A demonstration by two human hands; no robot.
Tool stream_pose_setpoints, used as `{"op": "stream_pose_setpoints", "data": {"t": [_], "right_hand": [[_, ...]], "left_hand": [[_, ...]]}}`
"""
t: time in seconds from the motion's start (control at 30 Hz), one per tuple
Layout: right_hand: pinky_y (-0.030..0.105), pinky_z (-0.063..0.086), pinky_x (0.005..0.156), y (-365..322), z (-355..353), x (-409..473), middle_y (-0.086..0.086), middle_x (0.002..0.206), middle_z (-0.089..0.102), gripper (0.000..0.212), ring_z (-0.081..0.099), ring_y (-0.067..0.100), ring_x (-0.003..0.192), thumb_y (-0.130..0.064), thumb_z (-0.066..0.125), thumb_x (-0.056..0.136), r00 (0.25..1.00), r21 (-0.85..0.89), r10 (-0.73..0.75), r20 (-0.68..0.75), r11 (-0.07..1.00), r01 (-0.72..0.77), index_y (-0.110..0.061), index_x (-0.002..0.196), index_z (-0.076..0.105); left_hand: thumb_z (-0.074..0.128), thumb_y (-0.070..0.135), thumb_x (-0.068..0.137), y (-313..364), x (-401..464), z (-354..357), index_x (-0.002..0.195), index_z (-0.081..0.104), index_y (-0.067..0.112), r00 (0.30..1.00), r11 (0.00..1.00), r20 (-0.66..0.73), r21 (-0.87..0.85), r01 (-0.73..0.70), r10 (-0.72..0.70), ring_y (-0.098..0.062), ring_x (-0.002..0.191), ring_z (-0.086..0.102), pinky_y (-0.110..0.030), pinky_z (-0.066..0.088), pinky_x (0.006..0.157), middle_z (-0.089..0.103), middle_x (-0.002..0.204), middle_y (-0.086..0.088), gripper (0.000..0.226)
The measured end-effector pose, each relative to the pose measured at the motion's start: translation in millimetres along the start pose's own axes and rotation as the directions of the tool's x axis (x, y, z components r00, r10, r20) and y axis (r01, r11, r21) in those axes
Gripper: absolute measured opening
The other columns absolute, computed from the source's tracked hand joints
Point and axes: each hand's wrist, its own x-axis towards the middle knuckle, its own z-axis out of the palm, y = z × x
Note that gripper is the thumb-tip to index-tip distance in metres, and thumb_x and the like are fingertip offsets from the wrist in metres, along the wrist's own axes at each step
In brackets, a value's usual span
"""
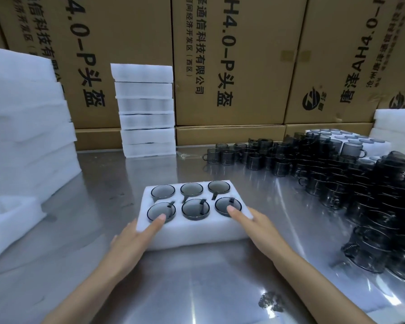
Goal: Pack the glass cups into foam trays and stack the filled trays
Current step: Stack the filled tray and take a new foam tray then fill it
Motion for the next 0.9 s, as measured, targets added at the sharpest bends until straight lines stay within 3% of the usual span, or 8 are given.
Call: {"op": "stream_pose_setpoints", "data": {"t": [0.07, 0.13, 0.27, 0.4, 0.53, 0.63, 0.77, 0.9], "right_hand": [[0.032, 0.044, 0.097, -3.1, -2.2, -0.4, -0.024, 0.110, 0.067, 0.036, 0.060, -0.001, 0.108, -0.063, 0.058, 0.079, 0.997, 0.110, -0.033, 0.070, 0.994, 0.026, -0.047, 0.111, 0.063], [0.034, 0.043, 0.097, -6.3, 0.9, 3.2, -0.017, 0.119, 0.065, 0.047, 0.059, 0.005, 0.114, -0.057, 0.067, 0.076, 0.990, 0.315, -0.054, 0.130, 0.949, 0.010, -0.044, 0.120, 0.059], [0.036, 0.046, 0.096, -14.6, 27.0, 21.7, -0.010, 0.125, 0.063, 0.082, 0.061, 0.013, 0.114, -0.040, 0.078, 0.068, 0.984, 0.727, 0.055, 0.167, 0.667, -0.161, -0.037, 0.140, 0.039], [0.031, 0.047, 0.092, -25.5, 59.6, 50.0, 0.001, 0.117, 0.068, 0.069, 0.064, 0.015, 0.108, -0.028, 0.074, 0.071, 0.971, 0.867, 0.182, 0.152, 0.448, -0.220, -0.019, 0.133, 0.047], [0.034, 0.047, 0.085, -35.8, 80.2, 84.7, 0.001, 0.112, 0.070, 0.058, 0.064, 0.019, 0.105, -0.031, 0.074, 0.069, 0.938, 0.836, 0.264, 0.223, 0.444, -0.324, -0.025, 0.124, 0.056], [0.033, 0.052, 0.072, -33.5, 86.3, 118.2, 0.005, 0.108, 0.071, 0.052, 0.068, 0.022, 0.098, -0.025, 0.075, 0.076, 0.917, 0.820, 0.350, 0.189, 0.457, -0.344, -0.022, 0.124, 0.055], [0.029, 0.052, 0.059, -33.4, 84.0, 166.5, 0.006, 0.103, 0.072, 0.049, 0.069, 0.020, 0.088, -0.028, 0.073, 0.078, 0.899, 0.813, 0.426, 0.105, 0.483, -0.324, -0.019, 0.123, 0.056], [0.028, 0.049, 0.058, -31.3, 85.5, 205.8, 0.005, 0.104, 0.070, 0.055, 0.067, 0.019, 0.089, -0.039, 0.075, 0.074, 0.881, 0.794, 0.462, 0.106, 0.494, -0.354, -0.018, 0.121, 0.057]], "left_hand": [[0.056, 0.065, 0.081, 4.1, 1.8, 0.4, 0.104, 0.064, 0.053, 1.000, 0.989, -0.021, -0.148, -0.025, 0.022, 0.000, 0.111, 0.058, -0.032, 0.041, 0.098, 0.066, 0.110, 0.025, 0.027], [0.056, 0.057, 0.083, 5.1, 7.2, -2.7, 0.098, 0.067, 0.052, 0.999, 0.955, -0.034, -0.294, -0.033, 0.024, 0.009, 0.094, 0.062, -0.020, 0.043, 0.081, 0.068, 0.100, 0.029, 0.019], [0.057, 0.046, 0.086, 6.8, 25.5, -4.1, 0.098, 0.071, 0.046, 0.997, 0.884, -0.079, -0.466, -0.044, 0.008, 0.003, 0.089, 0.066, -0.026, 0.045, 0.080, 0.072, 0.099, 0.019, 0.018], [0.062, 0.030, 0.086, 0.9, 50.2, -3.8, 0.104, 0.070, 0.032, 0.974, 0.815, -0.219, -0.574, -0.083, -0.055, -0.007, 0.096, 0.067, -0.031, 0.047, 0.081, 0.072, 0.102, 0.012, 0.019], [0.061, 0.014, 0.086, -5.0, 74.1, -3.5, 0.112, 0.064, 0.025, 0.934, 0.797, -0.351, -0.580, -0.168, -0.059, -0.009, 0.102, 0.063, -0.028, 0.046, 0.082, 0.071, 0.103, 0.010, 0.028], [0.060, 0.011, 0.088, -5.9, 94.1, -0.9, 0.121, 0.059, 0.021, 0.921, 0.811, -0.387, -0.550, -0.200, -0.035, -0.014, 0.110, 0.059, -0.036, 0.044, 0.098, 0.067, 0.114, 0.006, 0.035], [0.063, 0.025, 0.090, -3.3, 114.3, 3.7, 0.132, 0.050, 0.026, 0.940, 0.816, -0.338, -0.531, -0.226, 0.040, -0.005, 0.120, 0.053, -0.030, 0.038, 0.105, 0.060, 0.127, 0.013, 0.045], [0.071, 0.049, 0.075, -4.4, 131.1, 0.9, 0.142, 0.040, 0.029, 0.960, 0.814, -0.276, -0.548, -0.191, 0.040, 0.000, 0.129, 0.042, -0.034, 0.029, 0.113, 0.050, 0.137, 0.018, 0.076]]}}
